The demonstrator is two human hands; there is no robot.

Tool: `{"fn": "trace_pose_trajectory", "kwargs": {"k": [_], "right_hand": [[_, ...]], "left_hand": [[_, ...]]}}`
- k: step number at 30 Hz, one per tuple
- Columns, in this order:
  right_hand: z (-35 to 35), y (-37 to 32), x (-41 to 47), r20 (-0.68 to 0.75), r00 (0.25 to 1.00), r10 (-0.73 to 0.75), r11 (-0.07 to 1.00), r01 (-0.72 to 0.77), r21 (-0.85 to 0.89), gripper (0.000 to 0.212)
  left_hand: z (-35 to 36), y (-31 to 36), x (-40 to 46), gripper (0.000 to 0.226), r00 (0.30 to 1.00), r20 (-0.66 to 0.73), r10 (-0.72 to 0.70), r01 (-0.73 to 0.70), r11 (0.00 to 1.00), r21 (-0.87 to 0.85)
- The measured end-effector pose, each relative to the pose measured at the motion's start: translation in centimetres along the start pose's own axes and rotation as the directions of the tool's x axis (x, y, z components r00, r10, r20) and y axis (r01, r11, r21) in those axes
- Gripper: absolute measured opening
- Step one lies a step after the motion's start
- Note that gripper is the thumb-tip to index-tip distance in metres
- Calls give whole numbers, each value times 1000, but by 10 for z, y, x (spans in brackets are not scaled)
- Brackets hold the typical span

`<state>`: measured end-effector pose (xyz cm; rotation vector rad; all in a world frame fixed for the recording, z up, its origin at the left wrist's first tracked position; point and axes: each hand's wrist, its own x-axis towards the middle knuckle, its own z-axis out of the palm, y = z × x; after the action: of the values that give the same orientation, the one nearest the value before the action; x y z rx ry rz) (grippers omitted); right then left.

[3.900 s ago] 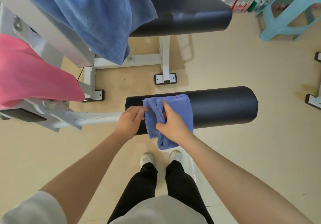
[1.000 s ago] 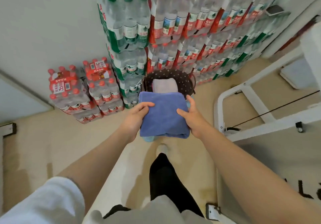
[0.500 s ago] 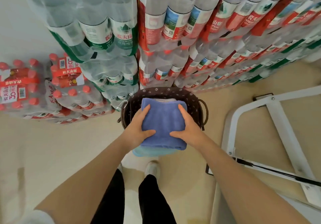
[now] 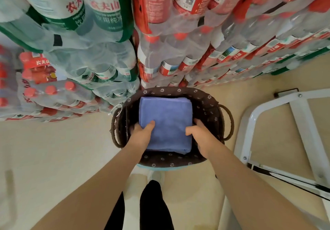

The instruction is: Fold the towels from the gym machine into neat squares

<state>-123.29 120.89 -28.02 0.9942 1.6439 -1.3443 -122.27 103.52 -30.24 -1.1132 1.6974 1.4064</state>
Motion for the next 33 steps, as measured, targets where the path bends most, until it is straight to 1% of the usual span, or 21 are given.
{"fn": "trace_pose_trajectory", "kwargs": {"k": [2, 5, 7, 8, 9, 10, 11, 12, 13, 14, 15, 16, 17, 19, 20, 22, 24, 26, 28, 31, 33], "right_hand": [[4, -6, 1, -36, 999, 11, 1000, -11, -20, 73], [-4, -14, 0, -75, 996, -51, 996, 45, -72, 71], [-7, -11, -1, -116, 987, -114, 990, 103, -98, 76], [-6, -8, -4, -164, 967, -196, 969, 166, -180, 80], [-3, -4, -9, -198, 925, -326, 907, 247, -341, 84], [2, 0, -15, -182, 857, -483, 768, 315, -557, 87], [7, 5, -19, -98, 767, -634, 545, 354, -760, 87], [12, 11, -20, 37, 677, -735, 296, 369, -881, 84], [16, 17, -21, 165, 617, -769, 96, 366, -926, 79], [19, 20, -23, 241, 616, -750, -28, 335, -942, 77], [19, 21, -25, 254, 677, -690, -60, 297, -953, 77], [16, 22, -26, 215, 752, -624, -27, 253, -967, 78], [12, 20, -29, 165, 811, -562, 20, 213, -977, 78], [5, 10, -46, 134, 853, -504, 40, 178, -983, 73], [2, 6, -57, 157, 850, -503, 20, 192, -981, 70], [2, -4, -86, 243, 834, -496, -41, 257, -965, 62], [9, -13, -115, 329, 814, -479, -74, 336, -939, 52], [23, -23, -148, 404, 789, -462, -91, 411, -907, 42], [43, -29, -178, 488, 757, -434, -141, 478, -867, 35], [83, -29, -214, 606, 701, -376, -197, 579, -792, 32], [116, -23, -235, 652, 693, -309, -246, 603, -758, 30]], "left_hand": [[4, -1, -1, 59, 1000, -20, 21, -19, 994, 108], [12, 0, -8, 51, 996, 25, 89, -90, 994, 61], [15, -3, -12, 50, 990, 54, 132, -136, 987, 84], [16, -5, -13, 53, 986, 53, 156, -162, 975, 150], [16, -6, -19, 59, 980, 33, 197, -198, 940, 278], [14, -9, -24, 68, 961, -12, 276, -237, 848, 475], [13, -13, -27, 77, 904, -53, 424, -278, 678, 681], [11, -17, -29, 82, 821, -40, 570, -300, 490, 818], [8, -19, -29, 83, 734, 6, 679, -287, 301, 909], [4, -20, -30, 80, 724, 89, 684, -232, 120, 965], [-2, -22, -30, 73, 777, 138, 614, -194, 24, 981], [-8, -21, -32, 67, 856, 127, 501, -147, 1, 989], [-13, -20, -36, 64, 907, 93, 410, -98, -8, 995], [-23, -16, -50, 63, 911, 121, 394, -88, -100, 991], [-28, -16, -61, 61, 891, 189, 414, -147, -131, 980], [-38, -16, -87, 56, 832, 336, 442, -326, -103, 940], [-54, -19, -117, 49, 790, 403, 462, -458, 10, 889], [-76, -20, -152, 41, 825, 353, 441, -484, 232, 844], [-103, -27, -183, 38, 876, 283, 390, -451, 456, 768], [-153, -49, -225, 34, 910, 168, 379, -392, 652, 649], [-190, -74, -252, 33, 922, 53, 384, -342, 741, 578]]}}
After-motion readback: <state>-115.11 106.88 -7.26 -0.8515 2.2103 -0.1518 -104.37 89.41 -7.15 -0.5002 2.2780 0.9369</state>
